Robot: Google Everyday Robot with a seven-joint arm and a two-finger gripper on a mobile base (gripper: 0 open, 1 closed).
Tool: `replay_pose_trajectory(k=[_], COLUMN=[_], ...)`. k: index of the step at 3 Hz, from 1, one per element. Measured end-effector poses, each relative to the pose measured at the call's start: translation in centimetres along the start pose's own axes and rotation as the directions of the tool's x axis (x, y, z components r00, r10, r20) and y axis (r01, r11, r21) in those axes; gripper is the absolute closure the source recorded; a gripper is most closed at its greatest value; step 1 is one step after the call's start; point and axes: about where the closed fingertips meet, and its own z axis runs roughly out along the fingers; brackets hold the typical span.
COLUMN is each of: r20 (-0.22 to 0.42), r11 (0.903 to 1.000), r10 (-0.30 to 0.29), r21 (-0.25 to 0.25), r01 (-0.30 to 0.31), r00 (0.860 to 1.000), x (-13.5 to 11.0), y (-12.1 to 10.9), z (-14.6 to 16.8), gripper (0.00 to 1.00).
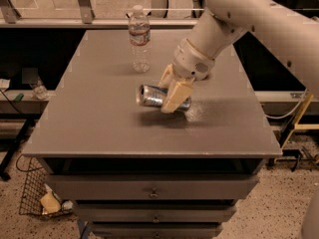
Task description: Knock redbull can over
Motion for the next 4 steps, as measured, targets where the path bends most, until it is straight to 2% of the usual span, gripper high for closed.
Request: replay_pose_trajectory(k=[1, 4], r20=[-0.041, -0.037], r11=[0.9977, 0.9981], r10=[-0.03, -0.031], r21=[-0.062, -0.055], r01=[0.027, 0.029], r00=[0.999, 0.999], x=[-0.65, -0.83], y=[0.79, 0.47], z=[2.49, 2.86], gripper=[1.0, 0.36])
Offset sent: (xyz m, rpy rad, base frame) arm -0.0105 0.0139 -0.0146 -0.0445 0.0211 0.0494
